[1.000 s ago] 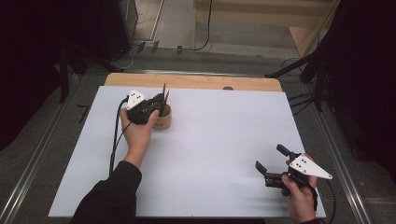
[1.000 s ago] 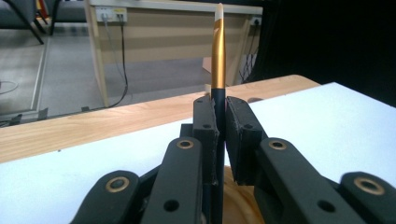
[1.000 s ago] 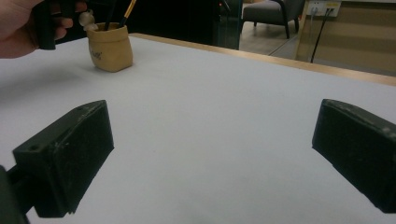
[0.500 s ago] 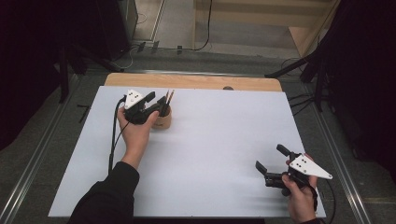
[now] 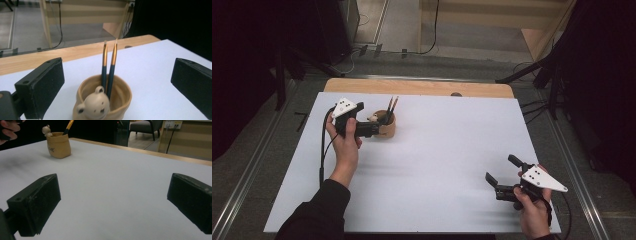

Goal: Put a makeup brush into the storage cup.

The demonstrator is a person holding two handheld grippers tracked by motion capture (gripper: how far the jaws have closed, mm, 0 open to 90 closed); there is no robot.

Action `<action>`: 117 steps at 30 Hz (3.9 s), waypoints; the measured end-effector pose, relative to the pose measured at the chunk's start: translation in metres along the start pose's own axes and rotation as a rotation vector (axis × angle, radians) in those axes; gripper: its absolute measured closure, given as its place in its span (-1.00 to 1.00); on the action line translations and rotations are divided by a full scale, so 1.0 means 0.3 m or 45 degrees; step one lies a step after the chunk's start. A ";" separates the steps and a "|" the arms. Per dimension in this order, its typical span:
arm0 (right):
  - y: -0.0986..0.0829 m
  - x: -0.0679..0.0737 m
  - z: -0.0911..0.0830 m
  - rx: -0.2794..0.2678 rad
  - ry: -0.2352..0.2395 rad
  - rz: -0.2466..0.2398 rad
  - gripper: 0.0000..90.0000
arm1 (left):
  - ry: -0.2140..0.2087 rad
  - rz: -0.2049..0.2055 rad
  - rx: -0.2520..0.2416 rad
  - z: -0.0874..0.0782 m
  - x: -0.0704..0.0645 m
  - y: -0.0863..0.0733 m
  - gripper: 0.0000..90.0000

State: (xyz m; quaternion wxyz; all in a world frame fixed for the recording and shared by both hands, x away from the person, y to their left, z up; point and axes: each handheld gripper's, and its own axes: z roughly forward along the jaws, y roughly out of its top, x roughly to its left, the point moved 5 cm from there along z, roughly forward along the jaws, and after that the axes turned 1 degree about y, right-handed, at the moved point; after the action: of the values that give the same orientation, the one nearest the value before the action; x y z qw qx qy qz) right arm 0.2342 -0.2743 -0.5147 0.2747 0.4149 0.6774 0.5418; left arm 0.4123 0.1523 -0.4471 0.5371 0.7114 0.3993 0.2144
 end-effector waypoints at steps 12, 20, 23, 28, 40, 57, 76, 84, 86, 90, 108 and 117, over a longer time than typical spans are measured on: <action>0.000 0.003 0.002 0.005 -0.001 0.000 -1.00 | -0.008 -0.003 -0.001 -0.072 0.003 -0.021 -1.00; 0.001 0.004 0.001 0.004 -0.001 -0.001 -1.00 | -0.020 0.000 0.004 -0.097 -0.017 -0.042 -1.00; 0.002 0.004 0.001 0.003 -0.001 -0.002 -1.00 | -0.019 0.002 0.008 -0.105 -0.023 -0.049 -1.00; 0.003 0.002 0.000 0.001 -0.004 -0.001 -1.00 | -0.023 0.000 0.005 -0.124 -0.031 -0.061 -1.00; 0.002 0.004 0.002 0.001 -0.001 -0.005 -1.00 | -0.025 -0.001 0.010 -0.167 -0.038 -0.096 -1.00; 0.003 0.005 0.003 0.002 -0.001 -0.005 -1.00 | -0.026 -0.004 0.016 -0.234 -0.050 -0.153 -1.00; 0.003 0.007 0.003 0.003 -0.002 -0.007 -1.00 | -0.031 0.020 0.002 -0.322 -0.072 -0.211 -1.00; 0.003 0.007 0.004 0.004 -0.002 -0.007 -1.00 | -0.013 0.044 -0.023 -0.382 -0.064 -0.231 -1.00; 0.002 0.008 0.005 0.005 -0.002 -0.008 -1.00 | -0.018 0.043 -0.020 -0.394 -0.063 -0.236 -1.00; 0.001 0.012 0.009 0.010 0.002 -0.013 -1.00 | -0.009 0.060 -0.015 -0.415 -0.062 -0.251 -1.00; -0.001 0.014 0.012 0.012 0.001 -0.010 -1.00 | 0.000 0.048 -0.037 -0.504 -0.055 -0.283 -1.00; -0.003 0.014 0.014 0.015 0.002 -0.009 -1.00 | -0.007 0.030 -0.050 -0.546 -0.054 -0.292 -1.00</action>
State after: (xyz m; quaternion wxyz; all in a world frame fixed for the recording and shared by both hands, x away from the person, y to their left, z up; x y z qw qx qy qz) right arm 0.2353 -0.2686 -0.5164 0.2737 0.4137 0.6822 0.5372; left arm 0.2530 0.2457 -0.4729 0.5496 0.7059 0.3853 0.2264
